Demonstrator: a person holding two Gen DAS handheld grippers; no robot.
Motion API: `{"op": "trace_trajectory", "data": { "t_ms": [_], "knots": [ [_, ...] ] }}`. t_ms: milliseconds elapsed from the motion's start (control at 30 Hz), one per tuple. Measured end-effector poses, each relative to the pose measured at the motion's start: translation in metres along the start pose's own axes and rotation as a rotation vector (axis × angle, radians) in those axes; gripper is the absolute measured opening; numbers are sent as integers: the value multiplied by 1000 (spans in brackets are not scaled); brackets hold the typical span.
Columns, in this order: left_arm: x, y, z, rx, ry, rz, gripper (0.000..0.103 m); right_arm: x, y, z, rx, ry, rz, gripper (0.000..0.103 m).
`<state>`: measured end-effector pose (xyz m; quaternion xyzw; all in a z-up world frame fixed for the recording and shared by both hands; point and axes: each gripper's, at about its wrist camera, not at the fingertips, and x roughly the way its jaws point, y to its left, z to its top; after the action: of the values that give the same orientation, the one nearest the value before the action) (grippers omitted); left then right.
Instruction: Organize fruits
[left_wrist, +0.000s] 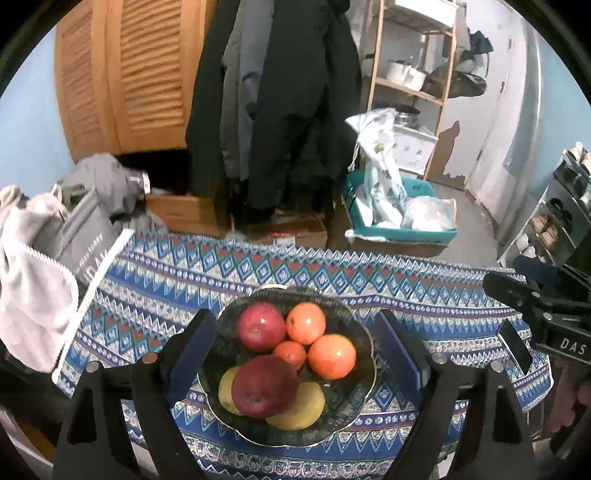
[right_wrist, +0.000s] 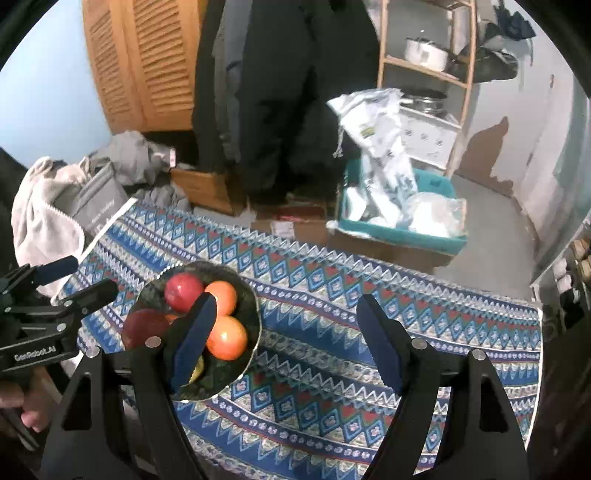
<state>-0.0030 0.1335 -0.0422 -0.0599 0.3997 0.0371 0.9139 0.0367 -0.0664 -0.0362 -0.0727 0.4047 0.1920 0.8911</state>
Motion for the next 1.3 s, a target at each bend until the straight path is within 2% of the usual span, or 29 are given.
{"op": "trace_trajectory", "data": {
  "t_ms": [200,300,467,600,767,1300],
  "knots": [
    [-24,-17,8,46,-64,9,95,-20,-7,4,12,-51,-34,79],
    [-33,-23,11,57,-87,5,102,-29,-11,6,17,-73,-56,80],
    [-45,-31,16,55,-113,-26,102,-43,-21,8,46,-105,-68,80],
    [-49,-39,17,78,-132,-11,103,-51,-27,8,59,-119,-78,80],
    [-49,-42,16,79,-122,-10,103,-56,-32,7,61,-127,-106,81],
    [-43,-57,16,112,-105,14,103,-58,-40,4,75,-124,-98,81]
  ]
}}
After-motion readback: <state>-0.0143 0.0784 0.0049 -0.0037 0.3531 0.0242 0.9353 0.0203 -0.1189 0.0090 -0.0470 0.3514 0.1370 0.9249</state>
